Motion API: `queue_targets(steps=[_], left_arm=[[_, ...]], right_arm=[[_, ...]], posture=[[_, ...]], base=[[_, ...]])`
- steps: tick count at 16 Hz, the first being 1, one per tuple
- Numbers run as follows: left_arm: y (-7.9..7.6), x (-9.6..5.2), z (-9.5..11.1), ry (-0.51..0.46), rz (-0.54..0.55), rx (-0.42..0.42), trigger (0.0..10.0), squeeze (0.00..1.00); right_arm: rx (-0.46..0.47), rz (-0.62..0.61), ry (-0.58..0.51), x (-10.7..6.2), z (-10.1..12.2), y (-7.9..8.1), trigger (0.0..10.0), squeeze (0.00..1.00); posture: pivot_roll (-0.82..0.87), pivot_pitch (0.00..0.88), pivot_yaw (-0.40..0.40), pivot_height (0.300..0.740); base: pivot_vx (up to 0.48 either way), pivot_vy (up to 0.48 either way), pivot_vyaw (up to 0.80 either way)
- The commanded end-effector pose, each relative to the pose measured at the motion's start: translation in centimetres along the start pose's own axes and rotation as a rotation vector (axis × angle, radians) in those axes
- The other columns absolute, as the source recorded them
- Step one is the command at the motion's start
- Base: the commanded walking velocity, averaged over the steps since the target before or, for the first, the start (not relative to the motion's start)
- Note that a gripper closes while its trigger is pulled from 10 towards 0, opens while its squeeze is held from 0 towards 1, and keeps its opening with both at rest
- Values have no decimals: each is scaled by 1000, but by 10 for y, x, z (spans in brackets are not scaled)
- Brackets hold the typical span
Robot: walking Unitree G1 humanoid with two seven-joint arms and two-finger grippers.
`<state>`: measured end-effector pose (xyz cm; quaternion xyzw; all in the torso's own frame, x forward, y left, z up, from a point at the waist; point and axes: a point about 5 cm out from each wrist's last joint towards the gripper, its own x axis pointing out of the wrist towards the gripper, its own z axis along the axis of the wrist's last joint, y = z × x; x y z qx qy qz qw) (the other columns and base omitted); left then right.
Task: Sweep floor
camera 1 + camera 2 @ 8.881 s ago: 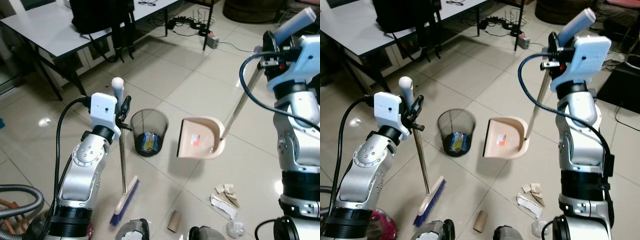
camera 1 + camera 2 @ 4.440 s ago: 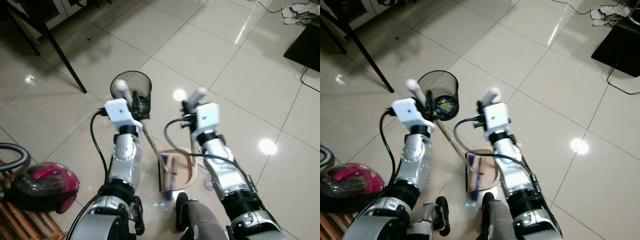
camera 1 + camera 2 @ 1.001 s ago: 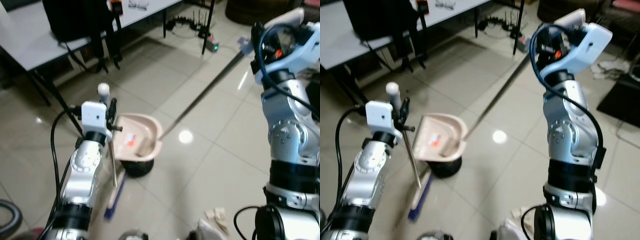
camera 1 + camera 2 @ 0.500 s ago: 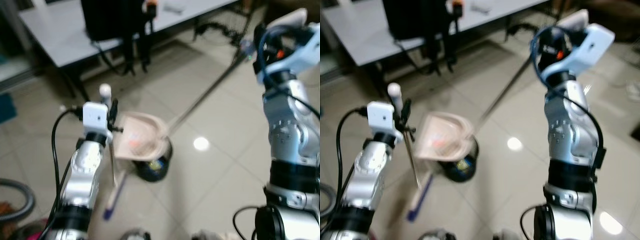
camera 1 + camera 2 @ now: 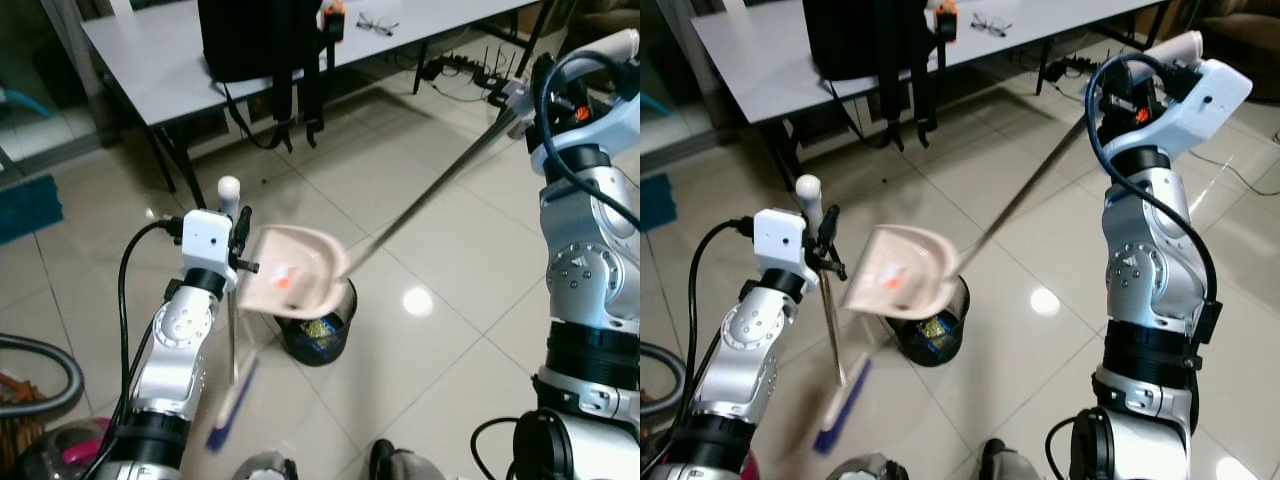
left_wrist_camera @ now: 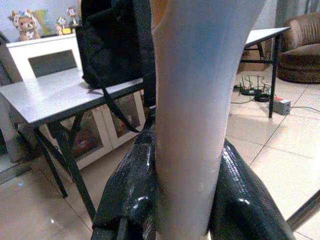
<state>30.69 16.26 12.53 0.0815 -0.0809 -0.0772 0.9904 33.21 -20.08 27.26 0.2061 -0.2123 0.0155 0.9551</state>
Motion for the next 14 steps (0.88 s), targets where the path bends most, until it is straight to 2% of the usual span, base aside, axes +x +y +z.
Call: queue_targets(steps=[1, 3, 4, 7, 10, 12, 14], left_arm=[[0, 1, 3, -10, -11, 7, 10000, 0], [-1, 1, 3, -6, -14, 3, 10000, 0], [-1, 1, 2, -3, -14, 1, 10000, 0], [-1, 1, 1, 1, -14, -4, 10000, 0], [-1, 0, 1, 4, -10, -6, 10000, 0], [0, 0, 0, 5, -9, -4, 10000, 0], [1, 0, -1, 7, -6, -1, 10000, 0]], right_arm=[[10, -12, -75, -1, 12, -1, 10000, 0], [-27, -10, -86, -1, 12, -2, 10000, 0], [-82, 20, -99, -2, 13, 1, 10000, 0], [-187, 138, -138, -3, 11, 16, 10000, 0], [-333, 259, -160, -3, -4, 32, 10000, 0], [-379, 325, -185, -3, -11, 42, 10000, 0], [-400, 421, -222, -5, -23, 58, 10000, 0]], posture=[[5, 92, 50, 740], [4, 93, 51, 740], [4, 93, 51, 740], [2, 95, 52, 740], [5, 94, 51, 740], [6, 95, 52, 740], [7, 95, 53, 740]], base=[[0, 0, 0], [0, 0, 0], [0, 0, 0], [0, 0, 0], [0, 0, 0], [0, 0, 0], [0, 0, 0]])
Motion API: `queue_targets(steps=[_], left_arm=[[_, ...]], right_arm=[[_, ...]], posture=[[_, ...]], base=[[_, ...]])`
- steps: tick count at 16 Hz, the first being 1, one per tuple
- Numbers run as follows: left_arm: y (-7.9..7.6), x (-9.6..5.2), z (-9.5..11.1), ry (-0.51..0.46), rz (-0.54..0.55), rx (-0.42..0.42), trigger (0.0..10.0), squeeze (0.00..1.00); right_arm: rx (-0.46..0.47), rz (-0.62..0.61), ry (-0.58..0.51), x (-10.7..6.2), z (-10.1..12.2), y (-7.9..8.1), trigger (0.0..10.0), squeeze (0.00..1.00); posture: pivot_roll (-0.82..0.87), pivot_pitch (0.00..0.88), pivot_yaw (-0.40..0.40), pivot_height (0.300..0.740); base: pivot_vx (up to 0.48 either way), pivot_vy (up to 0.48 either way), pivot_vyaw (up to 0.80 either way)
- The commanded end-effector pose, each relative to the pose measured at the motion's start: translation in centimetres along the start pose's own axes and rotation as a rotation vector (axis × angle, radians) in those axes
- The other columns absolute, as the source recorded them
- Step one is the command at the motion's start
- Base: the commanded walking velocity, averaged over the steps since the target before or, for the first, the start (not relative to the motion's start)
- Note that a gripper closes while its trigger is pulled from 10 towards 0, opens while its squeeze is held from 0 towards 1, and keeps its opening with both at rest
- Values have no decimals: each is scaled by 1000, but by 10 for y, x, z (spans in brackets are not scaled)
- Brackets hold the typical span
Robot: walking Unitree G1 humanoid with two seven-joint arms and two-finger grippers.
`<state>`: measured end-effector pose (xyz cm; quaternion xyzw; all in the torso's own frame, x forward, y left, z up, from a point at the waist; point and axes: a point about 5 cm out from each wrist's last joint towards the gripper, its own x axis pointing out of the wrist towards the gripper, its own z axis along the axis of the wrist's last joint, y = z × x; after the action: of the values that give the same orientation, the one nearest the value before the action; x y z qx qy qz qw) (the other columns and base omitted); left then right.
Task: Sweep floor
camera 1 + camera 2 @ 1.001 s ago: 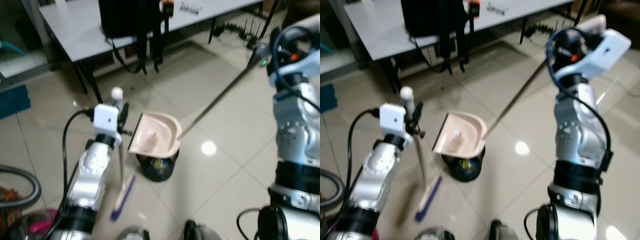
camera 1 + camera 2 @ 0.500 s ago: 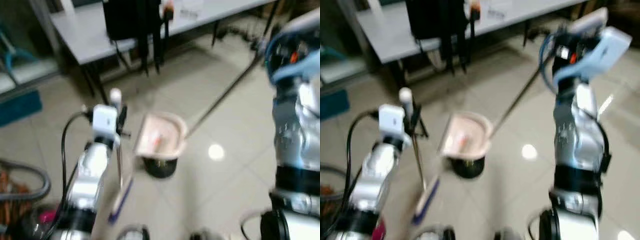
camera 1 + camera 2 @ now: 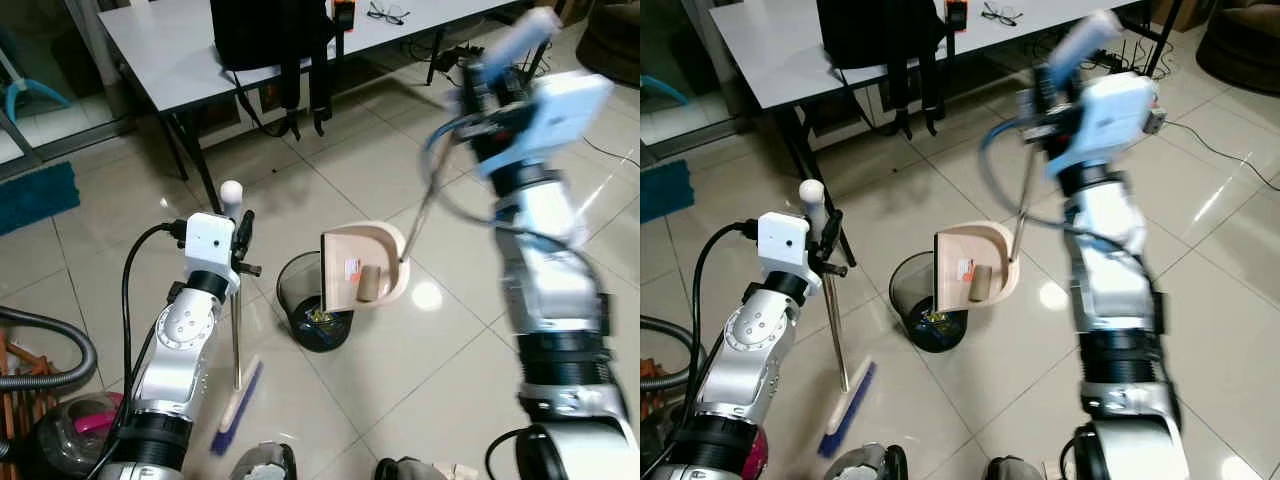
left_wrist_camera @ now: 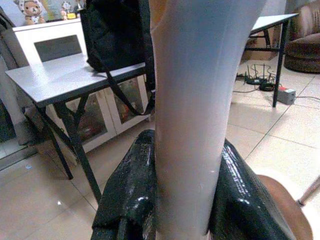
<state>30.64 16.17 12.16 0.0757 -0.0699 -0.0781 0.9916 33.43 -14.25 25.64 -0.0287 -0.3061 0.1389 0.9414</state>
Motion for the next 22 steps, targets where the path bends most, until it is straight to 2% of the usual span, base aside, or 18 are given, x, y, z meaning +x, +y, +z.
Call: queue_targets(steps=[1, 3, 5, 8, 11, 13, 14, 15, 17, 18, 19, 20, 22], left_arm=[[2, 0, 3, -15, -2, 14, 10000, 0], [3, 0, 3, -17, 3, 17, 10000, 0], [3, -1, 3, -18, 7, 20, 10000, 0], [3, -1, 3, -19, 8, 22, 10000, 0], [2, -1, 3, -21, 3, 25, 10000, 0], [3, 0, 4, -21, 3, 28, 10000, 0], [3, 0, 3, -21, 4, 28, 10000, 0], [2, 0, 3, -19, 3, 26, 10000, 0], [1, 0, 3, -3, -9, 11, 10000, 0], [1, 0, 3, 1, -12, 6, 10000, 0], [1, 1, 1, 39, -18, -10, 10000, 0], [2, 2, 1, 57, -24, -14, 10000, 0], [6, 3, 3, 59, 6, -21, 10000, 0]], right_arm=[[-35, 64, -117, 8, 14, 12, 10000, 0], [-70, 200, -163, 8, 9, 40, 10000, 0], [-114, 301, -186, 2, 4, 60, 10000, 0], [-244, 482, -257, -19, -2, 94, 10000, 0], [-285, 626, -308, -39, -9, 117, 10000, 0], [-354, 629, -320, -41, -11, 116, 10000, 0], [-359, 524, -316, -34, -8, 103, 10000, 0], [-288, 315, -302, -22, -1, 79, 10000, 0], [-104, -97, -291, -5, 17, 20, 10000, 0], [-84, -158, -286, -4, 19, 8, 10000, 0], [-48, -312, -200, -3, 19, -28, 10000, 0], [-52, -400, -96, -7, 16, -52, 10000, 0], [-241, -440, 43, -24, 16, -79, 10000, 0]], posture=[[8, 96, 51, 740], [13, 96, 47, 740], [13, 96, 46, 740], [12, 97, 48, 740], [13, 97, 50, 740], [14, 96, 47, 740], [12, 95, 46, 740], [15, 94, 41, 740], [9, 95, 38, 740], [9, 95, 38, 740], [7, 95, 38, 740], [-2, 96, 37, 740], [-5, 99, 37, 740]], base=[[0, 0, 0], [0, 0, 0], [0, 0, 0], [0, 0, 0], [0, 0, 0], [0, 0, 0], [0, 0, 0], [0, 0, 0], [0, 0, 0], [0, 0, 0], [0, 0, 0], [0, 0, 0], [0, 0, 0]])
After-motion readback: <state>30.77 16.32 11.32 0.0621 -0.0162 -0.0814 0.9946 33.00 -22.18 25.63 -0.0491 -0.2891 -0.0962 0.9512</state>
